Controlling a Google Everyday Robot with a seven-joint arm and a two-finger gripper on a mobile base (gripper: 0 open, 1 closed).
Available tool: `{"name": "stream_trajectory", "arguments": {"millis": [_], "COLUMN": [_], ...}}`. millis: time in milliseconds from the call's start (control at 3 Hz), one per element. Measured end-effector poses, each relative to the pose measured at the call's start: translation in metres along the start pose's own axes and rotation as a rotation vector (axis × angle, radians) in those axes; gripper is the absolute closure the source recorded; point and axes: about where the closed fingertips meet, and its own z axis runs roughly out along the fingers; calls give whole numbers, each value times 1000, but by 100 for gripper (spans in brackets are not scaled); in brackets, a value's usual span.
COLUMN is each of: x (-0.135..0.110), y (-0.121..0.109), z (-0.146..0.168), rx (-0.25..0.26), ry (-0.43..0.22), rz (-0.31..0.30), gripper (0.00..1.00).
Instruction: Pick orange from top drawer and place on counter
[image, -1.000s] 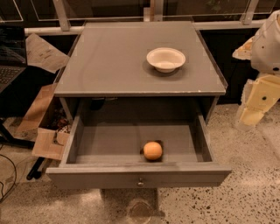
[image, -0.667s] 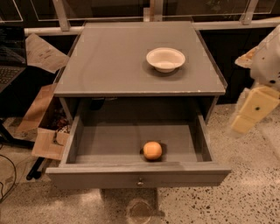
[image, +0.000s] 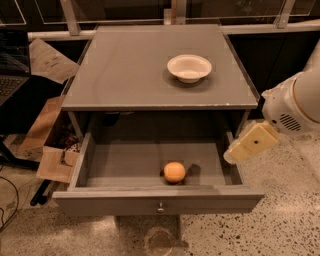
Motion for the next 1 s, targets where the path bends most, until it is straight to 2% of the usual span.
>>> {"name": "stream_trajectory", "arguments": {"millis": [333,667,1000], "x": [-13,-38,-38], "y": [-21,-50,-50], "z": [35,62,62], "rx": [60,115,114], "ry": [-84,-183,-182], "rz": [63,83,83], "gripper": [0,0,0]}}
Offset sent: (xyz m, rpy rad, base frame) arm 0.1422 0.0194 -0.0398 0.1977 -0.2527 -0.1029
